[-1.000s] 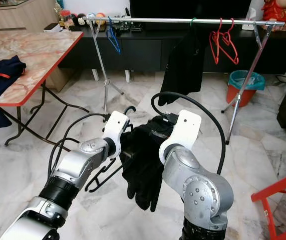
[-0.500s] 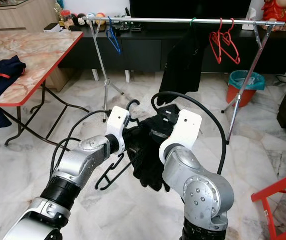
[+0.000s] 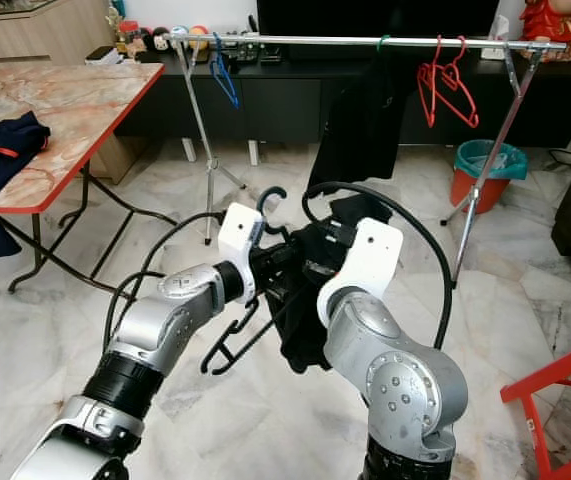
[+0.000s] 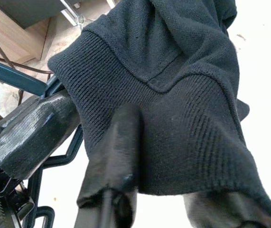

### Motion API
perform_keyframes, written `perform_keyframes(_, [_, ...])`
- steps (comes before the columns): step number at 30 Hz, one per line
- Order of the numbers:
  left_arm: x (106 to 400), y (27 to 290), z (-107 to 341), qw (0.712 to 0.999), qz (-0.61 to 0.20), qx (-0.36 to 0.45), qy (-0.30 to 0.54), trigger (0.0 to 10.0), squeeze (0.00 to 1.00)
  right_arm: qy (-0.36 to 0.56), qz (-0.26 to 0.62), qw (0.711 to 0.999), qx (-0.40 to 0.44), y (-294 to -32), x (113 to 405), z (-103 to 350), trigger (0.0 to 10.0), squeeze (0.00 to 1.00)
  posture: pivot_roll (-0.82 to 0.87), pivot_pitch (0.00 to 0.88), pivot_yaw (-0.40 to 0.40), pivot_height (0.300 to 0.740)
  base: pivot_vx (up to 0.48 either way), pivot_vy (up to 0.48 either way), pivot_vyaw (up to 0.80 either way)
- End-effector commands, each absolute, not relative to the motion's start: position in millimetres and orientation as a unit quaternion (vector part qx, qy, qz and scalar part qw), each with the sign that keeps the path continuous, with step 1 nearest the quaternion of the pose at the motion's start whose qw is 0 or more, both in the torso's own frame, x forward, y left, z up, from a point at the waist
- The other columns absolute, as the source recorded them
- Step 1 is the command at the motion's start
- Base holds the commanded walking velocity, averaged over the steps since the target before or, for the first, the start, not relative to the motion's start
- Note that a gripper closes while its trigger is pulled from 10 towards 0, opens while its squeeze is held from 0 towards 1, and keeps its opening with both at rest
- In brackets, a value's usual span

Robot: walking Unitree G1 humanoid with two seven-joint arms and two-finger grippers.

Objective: Hang hanger

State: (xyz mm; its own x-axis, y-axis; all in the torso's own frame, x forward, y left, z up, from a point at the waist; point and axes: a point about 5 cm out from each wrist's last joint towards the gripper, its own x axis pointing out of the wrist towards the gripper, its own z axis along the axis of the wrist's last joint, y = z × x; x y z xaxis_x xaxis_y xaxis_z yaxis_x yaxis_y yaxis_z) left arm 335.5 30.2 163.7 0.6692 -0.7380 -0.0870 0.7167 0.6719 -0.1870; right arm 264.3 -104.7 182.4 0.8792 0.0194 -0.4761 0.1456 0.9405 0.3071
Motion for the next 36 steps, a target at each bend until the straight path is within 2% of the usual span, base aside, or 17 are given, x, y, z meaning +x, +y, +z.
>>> perform_keyframes(1, [337,34,177,0.914,-0.396,-0.075,0.041,10.0,0.0,0.257,0.019,0.936,0.24,-72,253,186,10.0,1.0,-0.06,0.0,0.071,0.74,0.0,0.0,0.0])
perform_keyframes(18, [345,41,182,0.926,-0.362,-0.099,0.026,10.0,0.0,0.264,0.086,0.943,0.185,-71,242,186,10.0,1.0,-0.07,0.0,0.075,0.74,0.0,0.0,0.0])
perform_keyframes(22, [346,43,183,0.928,-0.358,-0.103,0.025,10.0,0.0,0.263,0.099,0.949,0.141,-78,238,185,10.0,1.0,-0.07,0.0,0.075,0.74,0.0,0.0,0.0])
perform_keyframes(25, [347,44,182,0.928,-0.357,-0.103,0.026,10.0,0.0,0.272,0.081,0.954,0.095,-93,232,181,10.0,1.0,-0.08,0.0,0.079,0.74,0.0,0.0,0.0])
perform_keyframes(30, [346,45,181,0.925,-0.367,-0.096,0.03,10.0,0.0,0.258,0.093,0.958,0.086,-97,227,183,10.0,1.0,-0.08,0.0,0.082,0.74,0.0,0.0,0.0])
perform_keyframes(31, [345,45,180,0.923,-0.373,-0.094,0.031,10.0,0.0,0.242,0.101,0.962,0.082,-99,227,187,10.0,0.97,-0.08,0.0,0.084,0.74,0.0,0.0,0.0])
perform_keyframes(32, [343,46,178,0.918,-0.385,-0.086,0.037,10.0,0.0,0.219,0.098,0.969,0.066,-106,228,191,10.0,0.0,-0.09,0.0,0.086,0.74,0.0,0.0,0.0])
perform_keyframes(35, [338,49,172,0.906,-0.415,-0.063,0.051,10.0,0.0,0.194,0.069,0.978,0.014,-127,233,194,10.0,0.0,-0.09,0.0,0.09,0.74,0.0,0.0,0.0])
perform_keyframes(36, [333,51,166,0.895,-0.44,-0.043,0.064,10.0,0.0,0.192,0.031,0.981,-0.008,-146,237,191,10.0,0.0,-0.09,0.0,0.09,0.74,0.0,0.0,0.0])
